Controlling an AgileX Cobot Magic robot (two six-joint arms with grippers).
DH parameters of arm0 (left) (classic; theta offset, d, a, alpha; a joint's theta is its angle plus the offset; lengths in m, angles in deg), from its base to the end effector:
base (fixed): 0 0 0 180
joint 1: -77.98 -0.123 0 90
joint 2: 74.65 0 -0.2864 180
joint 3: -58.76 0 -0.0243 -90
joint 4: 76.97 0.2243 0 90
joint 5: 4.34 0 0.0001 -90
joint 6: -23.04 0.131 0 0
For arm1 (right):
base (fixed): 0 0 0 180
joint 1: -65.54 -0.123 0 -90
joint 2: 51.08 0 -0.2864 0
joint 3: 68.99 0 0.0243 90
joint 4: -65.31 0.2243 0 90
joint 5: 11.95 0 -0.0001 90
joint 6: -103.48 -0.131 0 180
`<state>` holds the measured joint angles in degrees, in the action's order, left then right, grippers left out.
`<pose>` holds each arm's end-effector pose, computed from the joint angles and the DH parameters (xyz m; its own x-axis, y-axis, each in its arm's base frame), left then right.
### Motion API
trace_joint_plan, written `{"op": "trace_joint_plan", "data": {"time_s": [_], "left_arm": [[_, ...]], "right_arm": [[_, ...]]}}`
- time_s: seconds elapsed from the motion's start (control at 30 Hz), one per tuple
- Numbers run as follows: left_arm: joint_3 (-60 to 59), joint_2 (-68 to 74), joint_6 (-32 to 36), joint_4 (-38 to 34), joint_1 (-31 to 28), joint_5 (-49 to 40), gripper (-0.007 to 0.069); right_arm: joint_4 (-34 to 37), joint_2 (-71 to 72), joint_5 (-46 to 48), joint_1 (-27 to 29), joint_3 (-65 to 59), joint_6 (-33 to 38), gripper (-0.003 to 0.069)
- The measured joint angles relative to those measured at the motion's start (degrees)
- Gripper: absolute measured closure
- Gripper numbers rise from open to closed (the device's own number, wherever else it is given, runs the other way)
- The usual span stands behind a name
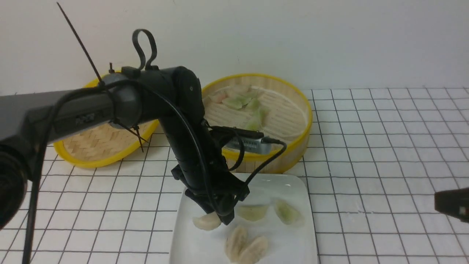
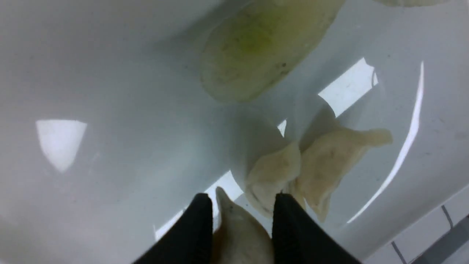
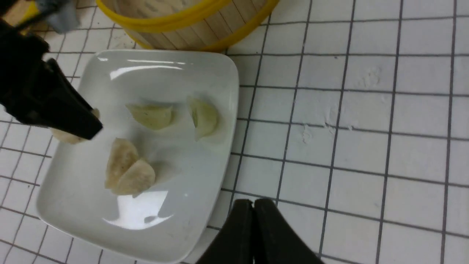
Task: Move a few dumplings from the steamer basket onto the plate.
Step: Use the left arm to put the dumpling into the plate
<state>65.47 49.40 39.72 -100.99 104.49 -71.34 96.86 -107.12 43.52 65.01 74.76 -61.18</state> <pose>0.3052 -0.2071 0.1575 -0.8404 0.5419 -0.0025 0.5028 0.7780 -0.3767 0.1350 0.0578 0.2810 -0.8185 0.0530 -0.5720 -0.2110 0.8984 0.3852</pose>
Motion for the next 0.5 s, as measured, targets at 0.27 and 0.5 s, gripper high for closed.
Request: {"op": "trace_joint_plan", "data": {"time_s": [0.27, 0.5], "left_arm": [[3.51, 0.36, -0.79, 0.46, -0.20, -1.44, 0.0207], [6.39, -7.28, -5.20, 8.28, -2.11, -1.88, 0.0480]], "right_arm": [[0.38, -13.96, 3.83, -2.58, 13.98, 1.00, 0.0669], [-5.76, -30.95, 4.35, -12.25, 29.11, -4.86, 0.0668]]}}
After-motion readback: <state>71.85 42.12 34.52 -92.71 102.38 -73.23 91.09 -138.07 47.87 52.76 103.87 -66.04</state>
